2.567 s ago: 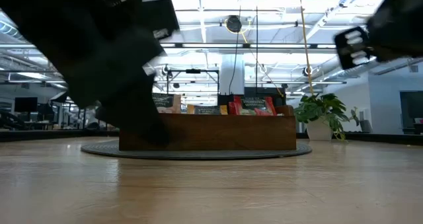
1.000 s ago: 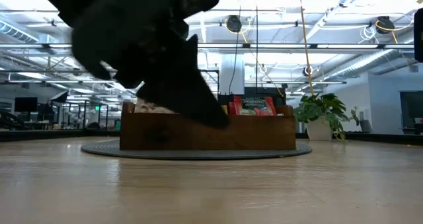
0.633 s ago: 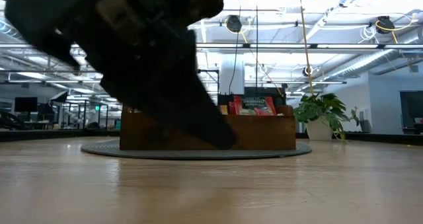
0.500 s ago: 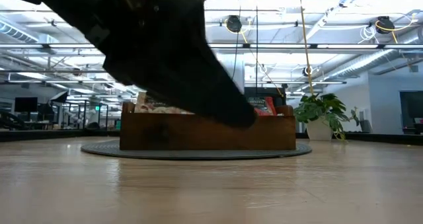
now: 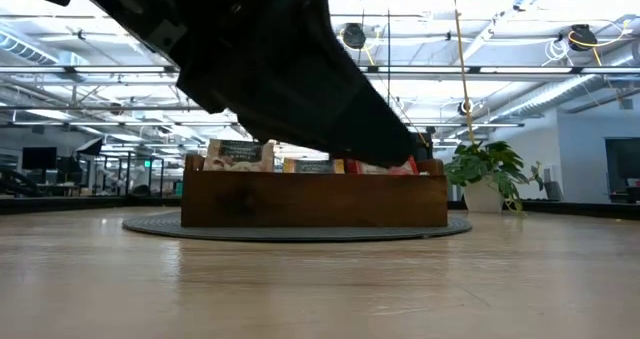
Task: Pick & Place Tea
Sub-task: Put the red tea bag into the right section of the wooden organizer
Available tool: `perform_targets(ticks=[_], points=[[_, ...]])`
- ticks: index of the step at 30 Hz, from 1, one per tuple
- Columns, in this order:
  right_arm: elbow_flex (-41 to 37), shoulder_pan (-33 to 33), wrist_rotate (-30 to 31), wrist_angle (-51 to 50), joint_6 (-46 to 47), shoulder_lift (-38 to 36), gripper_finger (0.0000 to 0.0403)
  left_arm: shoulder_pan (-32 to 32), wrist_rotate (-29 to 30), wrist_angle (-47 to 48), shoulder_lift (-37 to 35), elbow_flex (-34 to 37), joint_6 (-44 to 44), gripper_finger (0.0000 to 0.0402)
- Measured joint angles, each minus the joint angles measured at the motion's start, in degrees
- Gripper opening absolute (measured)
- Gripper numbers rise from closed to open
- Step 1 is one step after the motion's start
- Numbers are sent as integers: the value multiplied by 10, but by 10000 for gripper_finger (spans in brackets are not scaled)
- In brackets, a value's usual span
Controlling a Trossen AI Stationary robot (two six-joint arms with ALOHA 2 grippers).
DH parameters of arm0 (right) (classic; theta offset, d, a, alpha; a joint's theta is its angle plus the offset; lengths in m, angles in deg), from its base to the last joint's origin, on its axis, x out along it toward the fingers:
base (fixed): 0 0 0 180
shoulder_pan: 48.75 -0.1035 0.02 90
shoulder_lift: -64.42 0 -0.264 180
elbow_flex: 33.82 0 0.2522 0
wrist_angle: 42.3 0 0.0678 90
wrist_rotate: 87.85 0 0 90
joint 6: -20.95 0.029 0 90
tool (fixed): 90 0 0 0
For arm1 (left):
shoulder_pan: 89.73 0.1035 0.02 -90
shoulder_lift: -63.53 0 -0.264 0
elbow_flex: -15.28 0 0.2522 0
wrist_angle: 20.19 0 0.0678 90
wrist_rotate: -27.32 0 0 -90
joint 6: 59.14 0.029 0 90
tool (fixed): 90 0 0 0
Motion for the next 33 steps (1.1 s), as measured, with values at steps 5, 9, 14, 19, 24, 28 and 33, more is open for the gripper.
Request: perform_targets(ticks=[5,9,14,19,24,28,33], points=[[0,14,37,-85,75,0,0,0,1,-9,0,0,4,31],[1,24,51,-141,106,-2,0,0,1,-9,0,0,25,31],[2,43,68,-168,82,-2,0,3,2,-8,0,0,38,31],[1,74,67,-171,5,-2,0,6,2,-9,0,0,34,31],[1,117,61,-173,-77,-1,0,5,2,-19,0,0,34,31],[-1,148,87,-158,-116,0,0,5,1,-24,0,0,34,31],[-4,162,135,-116,-146,-5,0,5,1,-24,0,0,36,31]])
